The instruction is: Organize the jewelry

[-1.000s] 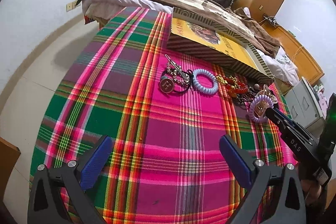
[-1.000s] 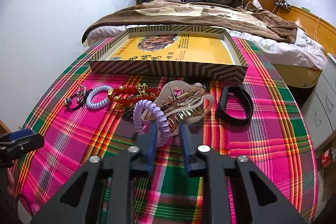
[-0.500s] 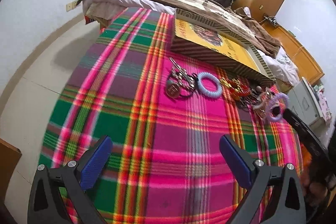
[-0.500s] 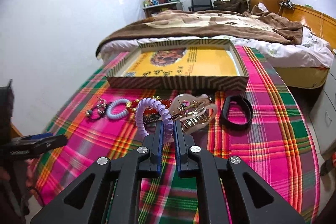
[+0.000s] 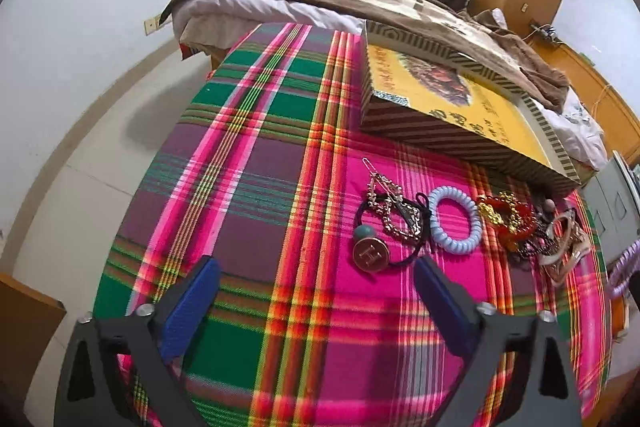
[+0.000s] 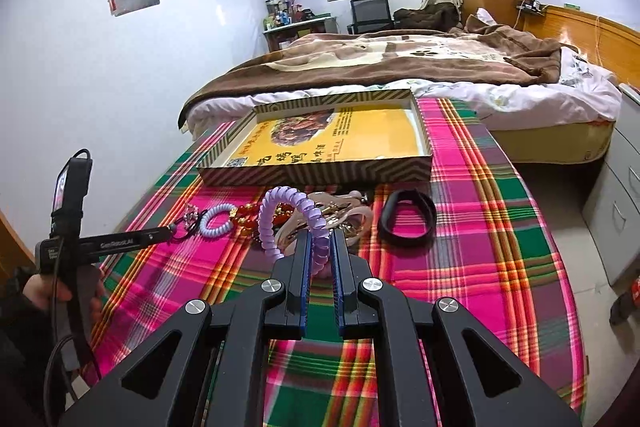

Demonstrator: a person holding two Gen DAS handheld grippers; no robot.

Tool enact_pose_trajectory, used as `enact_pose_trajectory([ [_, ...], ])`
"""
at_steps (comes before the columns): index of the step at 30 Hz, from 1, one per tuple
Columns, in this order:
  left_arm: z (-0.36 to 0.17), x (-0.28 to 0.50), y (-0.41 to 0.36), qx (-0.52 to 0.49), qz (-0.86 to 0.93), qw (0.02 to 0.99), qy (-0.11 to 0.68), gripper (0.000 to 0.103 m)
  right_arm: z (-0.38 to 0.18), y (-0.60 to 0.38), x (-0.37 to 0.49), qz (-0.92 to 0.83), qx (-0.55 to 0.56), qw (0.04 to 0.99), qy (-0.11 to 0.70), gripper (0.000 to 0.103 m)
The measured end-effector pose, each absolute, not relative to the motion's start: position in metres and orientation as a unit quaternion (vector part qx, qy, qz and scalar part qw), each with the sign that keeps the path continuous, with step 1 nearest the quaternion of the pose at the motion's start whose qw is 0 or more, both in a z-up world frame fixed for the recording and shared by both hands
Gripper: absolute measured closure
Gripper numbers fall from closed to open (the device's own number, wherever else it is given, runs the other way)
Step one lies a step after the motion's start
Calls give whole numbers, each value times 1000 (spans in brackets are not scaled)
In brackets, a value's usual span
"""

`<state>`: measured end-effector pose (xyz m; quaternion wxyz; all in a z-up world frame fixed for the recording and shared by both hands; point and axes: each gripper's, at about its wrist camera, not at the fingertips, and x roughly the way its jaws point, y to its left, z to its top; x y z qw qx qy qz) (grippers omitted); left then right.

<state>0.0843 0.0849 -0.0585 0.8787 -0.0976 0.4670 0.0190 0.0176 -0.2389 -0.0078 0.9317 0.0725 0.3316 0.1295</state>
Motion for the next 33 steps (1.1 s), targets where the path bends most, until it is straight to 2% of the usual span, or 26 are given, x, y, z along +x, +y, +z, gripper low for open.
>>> enact_pose_trajectory([
  [6, -62, 95, 75, -74, 22, 882, 465, 12, -11, -240, 19, 132, 76, 929, 336, 93],
  [13, -64, 98, 71, -39, 42, 882, 467, 26, -14, -243, 23, 131, 81, 928, 338, 93],
  [15, -63, 97, 70, -38, 42, 885, 463, 46, -16, -243, 24, 132, 83, 928, 339, 93],
  [16, -62, 96, 70, -36, 42, 885, 461, 52, -16, -244, 24, 133, 84, 927, 340, 93],
  [18, -60, 96, 70, -38, 36, 886, 460, 74, -16, -243, 25, 133, 85, 927, 341, 93],
  [20, -59, 95, 72, -50, 27, 886, 461, 87, -17, -244, 25, 133, 85, 927, 341, 93],
  [21, -59, 94, 72, -57, 21, 885, 462, 90, -17, -244, 25, 133, 85, 927, 341, 93],
  [33, -7, 65, 68, -88, -42, 919, 383, 92, -14, -247, 20, 132, 91, 929, 332, 93],
])
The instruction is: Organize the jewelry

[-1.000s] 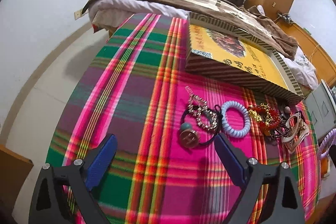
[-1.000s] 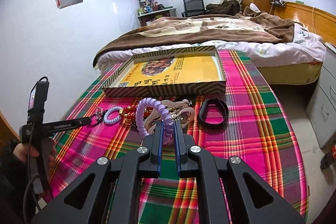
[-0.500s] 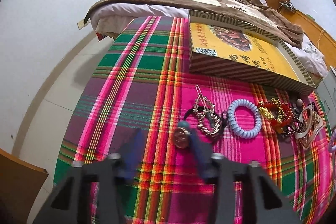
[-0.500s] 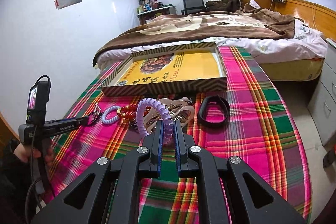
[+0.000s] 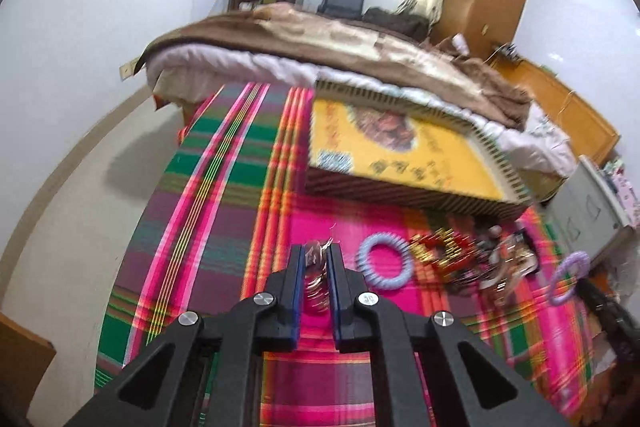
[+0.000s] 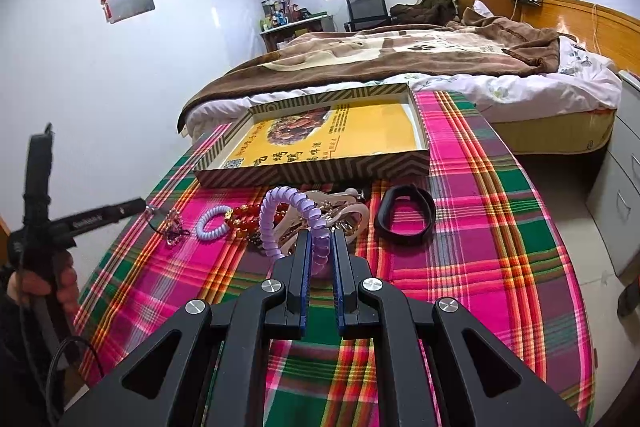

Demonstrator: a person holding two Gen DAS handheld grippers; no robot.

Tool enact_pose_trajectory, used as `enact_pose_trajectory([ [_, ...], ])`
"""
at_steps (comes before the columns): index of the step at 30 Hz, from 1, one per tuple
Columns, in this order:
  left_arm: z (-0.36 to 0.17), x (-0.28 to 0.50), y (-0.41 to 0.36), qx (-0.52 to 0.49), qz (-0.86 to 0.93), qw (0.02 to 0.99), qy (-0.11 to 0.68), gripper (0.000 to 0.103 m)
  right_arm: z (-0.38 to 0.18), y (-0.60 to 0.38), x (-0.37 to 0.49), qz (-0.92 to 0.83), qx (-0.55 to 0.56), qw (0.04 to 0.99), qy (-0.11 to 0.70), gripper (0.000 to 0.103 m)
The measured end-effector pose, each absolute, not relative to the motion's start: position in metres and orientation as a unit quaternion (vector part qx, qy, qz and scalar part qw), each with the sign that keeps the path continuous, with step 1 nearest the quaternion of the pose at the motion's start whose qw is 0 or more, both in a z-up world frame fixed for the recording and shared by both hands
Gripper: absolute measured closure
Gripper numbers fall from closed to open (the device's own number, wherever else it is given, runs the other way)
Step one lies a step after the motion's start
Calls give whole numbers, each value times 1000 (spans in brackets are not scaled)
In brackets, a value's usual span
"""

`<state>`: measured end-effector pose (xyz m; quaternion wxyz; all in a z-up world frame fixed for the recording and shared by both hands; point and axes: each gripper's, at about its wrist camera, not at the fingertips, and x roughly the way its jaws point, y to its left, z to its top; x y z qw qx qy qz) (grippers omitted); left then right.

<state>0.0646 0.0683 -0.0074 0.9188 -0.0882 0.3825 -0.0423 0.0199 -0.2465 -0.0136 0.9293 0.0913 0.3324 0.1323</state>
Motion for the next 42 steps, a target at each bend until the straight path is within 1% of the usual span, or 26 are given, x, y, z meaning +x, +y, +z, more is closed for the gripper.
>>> enact_pose_trajectory([
  [5, 13, 59, 62, -90, -68, 929, 352, 92, -12, -248, 18, 133, 93, 930, 330, 93],
  [11, 13, 60, 57, -92, -69, 927, 356, 92, -9, -250, 16, 130, 95, 932, 326, 93],
  [14, 3, 61, 62, -75, -46, 924, 373, 91, -8, -251, 15, 129, 96, 932, 325, 93],
  [15, -6, 64, 64, -60, -31, 919, 389, 90, -9, -251, 15, 130, 96, 932, 325, 93],
  [17, -22, 66, 71, -62, -8, 908, 414, 90, -9, -250, 16, 130, 95, 931, 327, 93],
  [19, -34, 67, 76, -61, 3, 902, 427, 76, -10, -249, 17, 131, 95, 930, 330, 93],
  [20, -41, 70, 78, -65, 3, 898, 436, 59, -11, -249, 18, 132, 95, 930, 331, 93],
  [21, -48, 73, 80, -75, 0, 893, 444, 51, -12, -248, 18, 133, 94, 929, 332, 93],
  [27, -60, 79, 75, -62, 4, 890, 453, 51, -12, -246, 20, 131, 91, 929, 334, 93],
  [31, -48, 76, 71, -44, 21, 900, 433, 51, -14, -246, 21, 129, 91, 929, 335, 93],
  [33, -39, 77, 68, -49, 10, 906, 421, 47, -15, -245, 23, 129, 90, 928, 337, 93],
  [34, -36, 78, 66, -48, 7, 908, 417, 47, -15, -245, 23, 130, 90, 928, 338, 93],
  [38, -39, 90, 50, -20, -5, 903, 429, 47, -17, -243, 25, 132, 91, 927, 340, 93],
  [40, -47, 97, 45, -9, 3, 898, 440, 47, -18, -244, 25, 131, 91, 927, 340, 93],
  [41, -51, 100, 44, -6, 8, 895, 446, 49, -19, -245, 25, 130, 92, 926, 341, 93],
  [42, -55, 102, 44, -4, 13, 892, 453, 56, -19, -245, 25, 130, 93, 926, 341, 93],
])
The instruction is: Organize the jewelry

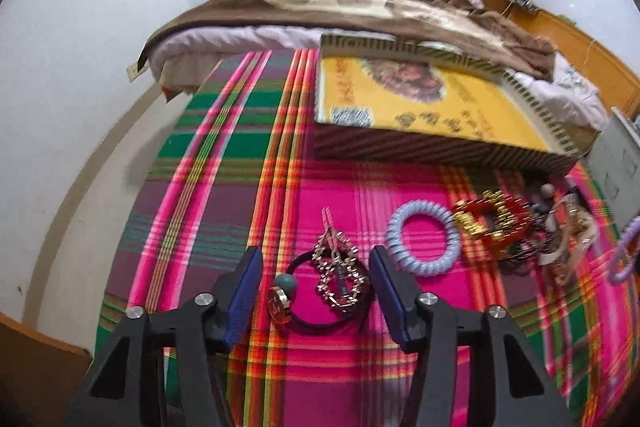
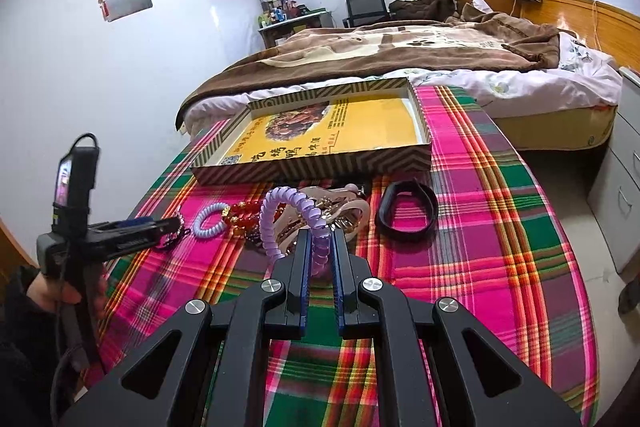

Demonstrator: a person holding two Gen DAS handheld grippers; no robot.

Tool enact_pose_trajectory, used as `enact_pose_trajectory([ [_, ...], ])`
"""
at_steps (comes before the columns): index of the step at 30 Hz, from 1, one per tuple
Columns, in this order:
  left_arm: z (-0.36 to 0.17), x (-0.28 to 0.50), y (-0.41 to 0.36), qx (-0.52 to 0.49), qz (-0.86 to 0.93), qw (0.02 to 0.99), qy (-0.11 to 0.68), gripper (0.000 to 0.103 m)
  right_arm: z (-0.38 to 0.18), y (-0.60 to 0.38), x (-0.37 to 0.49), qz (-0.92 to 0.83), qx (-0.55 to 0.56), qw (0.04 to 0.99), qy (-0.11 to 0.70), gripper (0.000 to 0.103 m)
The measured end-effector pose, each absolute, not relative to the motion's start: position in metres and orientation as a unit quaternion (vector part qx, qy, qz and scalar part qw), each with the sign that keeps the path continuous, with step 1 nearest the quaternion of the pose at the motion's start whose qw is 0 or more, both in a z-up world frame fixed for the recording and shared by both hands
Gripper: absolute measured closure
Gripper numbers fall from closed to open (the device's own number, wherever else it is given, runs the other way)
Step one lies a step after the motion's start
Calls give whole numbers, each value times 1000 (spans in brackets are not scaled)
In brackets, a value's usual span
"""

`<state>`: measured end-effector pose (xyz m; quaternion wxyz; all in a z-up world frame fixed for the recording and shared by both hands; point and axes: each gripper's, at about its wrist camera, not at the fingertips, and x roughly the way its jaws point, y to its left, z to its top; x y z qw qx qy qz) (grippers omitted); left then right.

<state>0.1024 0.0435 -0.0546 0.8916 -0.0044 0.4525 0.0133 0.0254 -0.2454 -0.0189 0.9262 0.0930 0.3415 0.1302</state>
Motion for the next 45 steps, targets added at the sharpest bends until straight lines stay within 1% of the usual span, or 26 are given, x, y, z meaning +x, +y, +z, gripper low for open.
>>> enact_pose_trajectory([
  [4, -61, 108, 40, 8, 15, 890, 456, 60, -21, -247, 28, 129, 96, 925, 343, 93],
  [6, -61, 110, 40, 5, 14, 890, 456, 69, -22, -247, 28, 130, 97, 925, 344, 93],
  [8, -60, 110, 36, 16, 16, 891, 453, 70, -22, -248, 29, 131, 98, 924, 345, 93],
  [9, -60, 110, 35, 17, 15, 892, 452, 73, -22, -248, 29, 131, 98, 925, 344, 93],
  [10, -57, 108, 34, 19, 13, 895, 446, 77, -22, -248, 29, 131, 98, 925, 344, 93],
  [11, -54, 107, 34, 17, 9, 897, 442, 91, -22, -248, 30, 131, 98, 925, 344, 93],
  [12, -53, 107, 34, 15, 10, 897, 442, 99, -22, -248, 30, 130, 99, 925, 343, 93],
  [24, -28, 96, 42, -9, -12, 909, 417, 101, -17, -253, 31, 127, 103, 928, 335, 93],
  [28, -34, 105, 46, -11, 4, 905, 424, 101, -16, -253, 29, 129, 105, 928, 333, 93],
  [31, -47, 116, 48, -7, 13, 896, 444, 95, -17, -254, 29, 128, 104, 927, 335, 93],
  [32, -52, 118, 47, -3, 14, 894, 448, 88, -17, -254, 29, 128, 104, 927, 336, 93],
  [33, -54, 119, 47, 2, 19, 893, 449, 82, -17, -255, 30, 127, 104, 927, 336, 93],
  [34, -55, 119, 46, 7, 20, 896, 444, 81, -17, -255, 30, 126, 104, 928, 336, 93],
  [35, -56, 120, 45, 11, 17, 896, 443, 74, -18, -255, 31, 126, 104, 927, 337, 93],
  [36, -57, 121, 46, 13, 19, 895, 445, 72, -18, -255, 32, 126, 105, 927, 338, 93],
  [38, -55, 123, 47, 12, 17, 894, 447, 71, -19, -254, 33, 127, 105, 926, 339, 93],
  [40, -50, 119, 47, 5, 13, 897, 442, 68, -20, -253, 33, 128, 104, 926, 340, 93],
  [41, -47, 117, 46, 2, 5, 900, 435, 59, -20, -253, 33, 128, 105, 926, 340, 93],
  [42, -45, 114, 44, 0, -3, 903, 430, 48, -21, -254, 34, 128, 105, 925, 341, 93],
  [43, -44, 113, 42, -4, -11, 903, 429, 46, -21, -253, 35, 128, 106, 925, 342, 93],
  [45, -46, 114, 38, -5, -19, 902, 432, 46, -22, -253, 37, 128, 106, 924, 344, 93],
])
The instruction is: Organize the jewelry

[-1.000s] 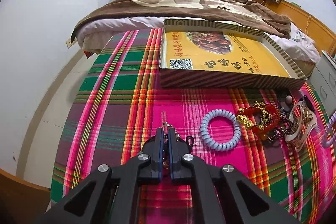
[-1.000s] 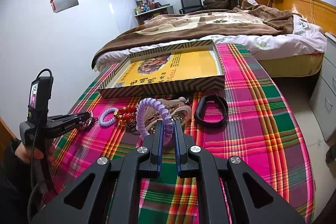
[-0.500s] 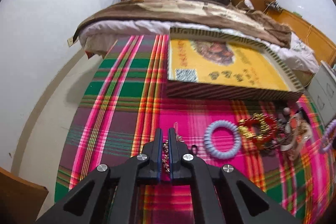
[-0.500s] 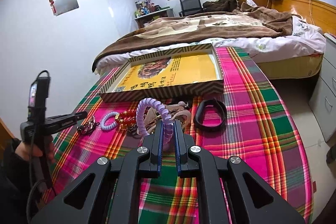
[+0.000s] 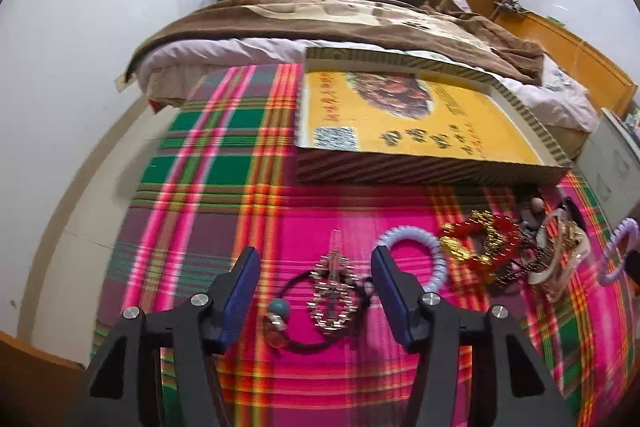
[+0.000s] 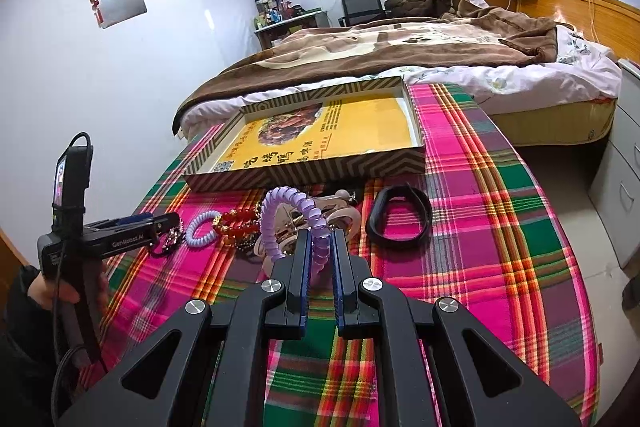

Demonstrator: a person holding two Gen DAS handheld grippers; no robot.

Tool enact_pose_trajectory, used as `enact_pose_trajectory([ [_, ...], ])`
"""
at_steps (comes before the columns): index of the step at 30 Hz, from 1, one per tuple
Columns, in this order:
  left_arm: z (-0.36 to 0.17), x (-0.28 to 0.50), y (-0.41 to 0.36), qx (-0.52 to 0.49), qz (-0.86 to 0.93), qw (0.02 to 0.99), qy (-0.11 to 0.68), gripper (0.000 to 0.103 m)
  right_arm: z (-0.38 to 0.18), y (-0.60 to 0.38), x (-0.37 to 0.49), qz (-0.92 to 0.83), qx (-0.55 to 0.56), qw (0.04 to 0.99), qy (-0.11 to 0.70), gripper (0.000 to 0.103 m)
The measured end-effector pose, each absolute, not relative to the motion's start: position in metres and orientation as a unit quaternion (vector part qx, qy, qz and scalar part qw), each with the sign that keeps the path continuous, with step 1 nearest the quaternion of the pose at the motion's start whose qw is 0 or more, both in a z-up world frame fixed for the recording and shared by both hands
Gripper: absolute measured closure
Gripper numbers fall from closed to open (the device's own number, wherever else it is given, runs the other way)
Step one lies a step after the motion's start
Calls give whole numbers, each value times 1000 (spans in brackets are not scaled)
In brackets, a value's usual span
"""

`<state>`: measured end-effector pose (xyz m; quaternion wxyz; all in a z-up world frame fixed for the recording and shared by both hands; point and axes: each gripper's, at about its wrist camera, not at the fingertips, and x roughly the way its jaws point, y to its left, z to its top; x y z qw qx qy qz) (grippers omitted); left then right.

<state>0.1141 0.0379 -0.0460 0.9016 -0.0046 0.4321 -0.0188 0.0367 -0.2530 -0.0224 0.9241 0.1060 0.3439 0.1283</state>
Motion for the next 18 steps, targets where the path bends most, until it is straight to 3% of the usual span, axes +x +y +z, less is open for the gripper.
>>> enact_pose_trajectory([
  [8, -57, 121, 31, 2, -18, 898, 440, 47, -24, -256, 38, 126, 107, 924, 345, 93],
  [10, -57, 123, 30, 2, -22, 897, 441, 52, -24, -257, 39, 127, 109, 924, 345, 93],
  [11, -56, 124, 29, 1, -27, 897, 442, 59, -24, -257, 39, 128, 109, 924, 345, 93],
  [13, -58, 127, 26, 11, -25, 894, 447, 84, -25, -257, 40, 129, 110, 923, 345, 93],
  [18, -59, 127, 26, 8, -25, 894, 448, 83, -26, -258, 42, 126, 111, 923, 346, 93],
])
